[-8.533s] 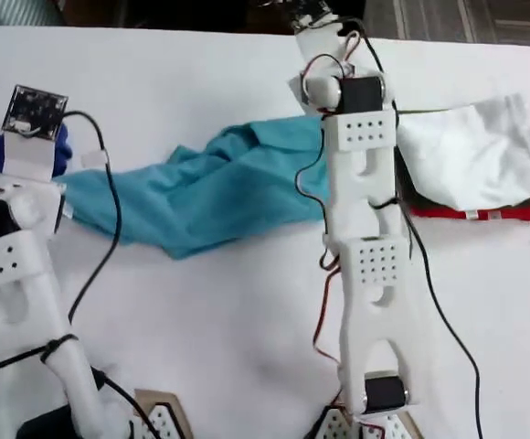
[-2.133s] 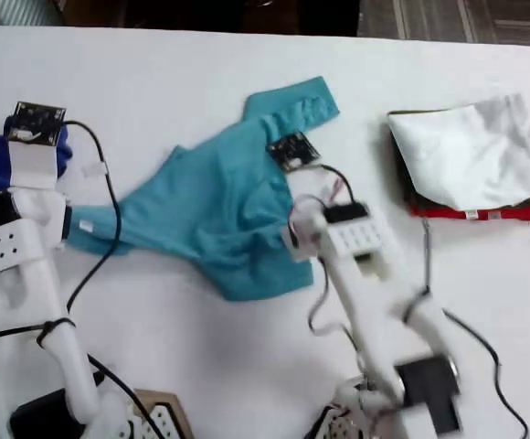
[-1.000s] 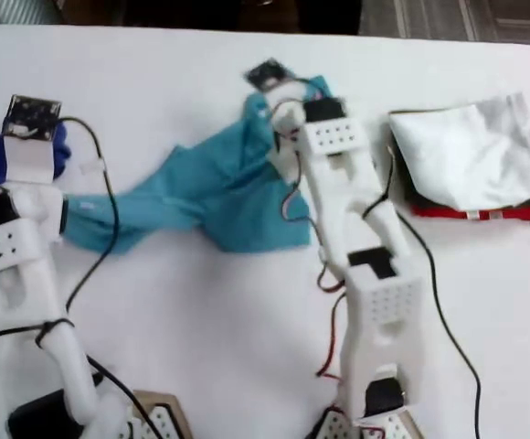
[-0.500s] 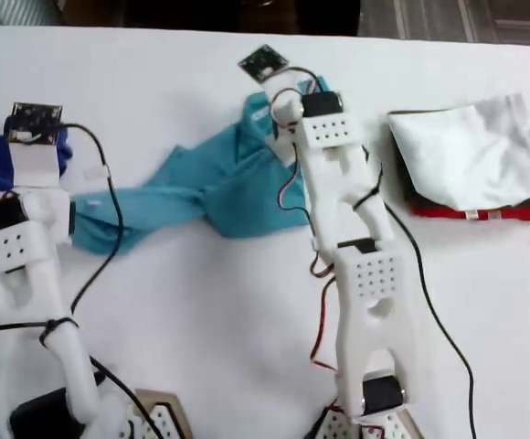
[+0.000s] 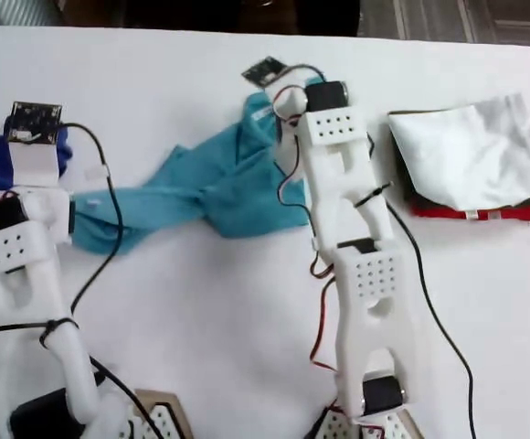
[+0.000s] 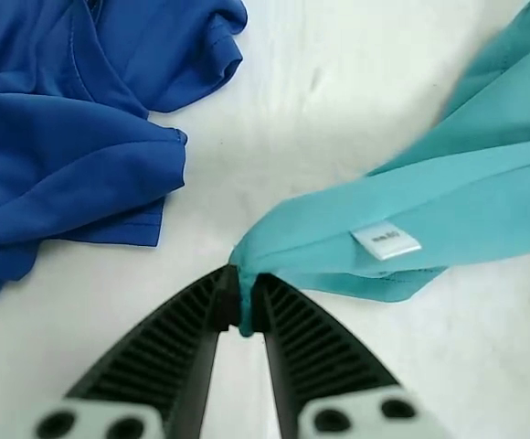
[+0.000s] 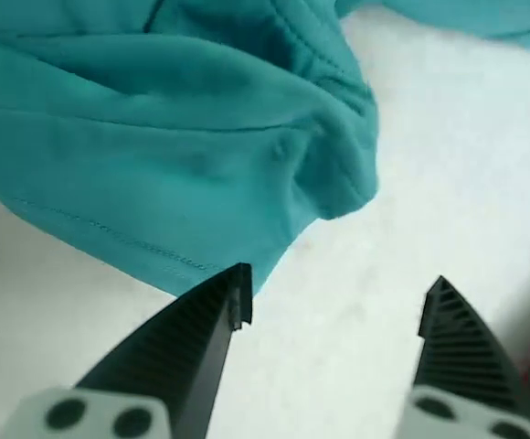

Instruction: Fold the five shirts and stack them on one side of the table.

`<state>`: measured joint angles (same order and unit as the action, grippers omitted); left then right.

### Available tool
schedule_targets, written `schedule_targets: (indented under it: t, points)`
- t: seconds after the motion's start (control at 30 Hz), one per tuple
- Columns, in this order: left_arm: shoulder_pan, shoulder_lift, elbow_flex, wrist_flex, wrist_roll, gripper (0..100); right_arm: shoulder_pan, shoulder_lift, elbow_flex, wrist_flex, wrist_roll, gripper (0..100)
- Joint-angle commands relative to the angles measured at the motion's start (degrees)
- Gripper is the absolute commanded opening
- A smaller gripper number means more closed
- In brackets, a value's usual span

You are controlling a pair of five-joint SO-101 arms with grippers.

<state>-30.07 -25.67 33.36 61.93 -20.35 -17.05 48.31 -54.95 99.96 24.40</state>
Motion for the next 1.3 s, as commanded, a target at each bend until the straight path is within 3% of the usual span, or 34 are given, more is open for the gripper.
schedule_targets:
  t: [0.0, 0.17, 0.43, 0.67, 0.97, 1.03, 1.13, 1.27]
  points:
    - [0.4, -0.7, -0.1, -1.1, 0.4, 3, -1.4, -0.7, 3.5, 1.4, -10.3, 29.4]
    - [0.4, -0.7, 0.0, -1.1, 0.4, 3, -2.5, -0.5, 9.8, 1.4, -21.8, 29.3]
    - [0.4, -0.7, 0.0, -1.1, 0.4, 3, -4.0, -0.3, 11.1, 1.4, -22.2, 16.6]
    - [0.4, -0.7, 0.0, -1.1, 0.4, 3, -3.3, 4.0, 10.6, 1.3, -22.2, 23.5]
    - [0.4, -0.7, 0.0, -1.1, 0.4, 3, -2.9, 6.3, 10.5, 0.5, -22.2, 23.4]
    - [0.4, -0.7, 0.0, -1.1, 0.4, 3, -2.9, 6.4, 9.5, 0.5, -22.2, 18.7]
    - [0.4, -0.7, 0.0, -1.1, 0.4, 3, -2.6, 6.8, 6.5, 0.5, -22.1, 1.6]
    - [0.4, -0.7, 0.0, -1.1, 0.4, 3, -2.2, 6.4, 3.9, 0.6, -21.9, 1.7]
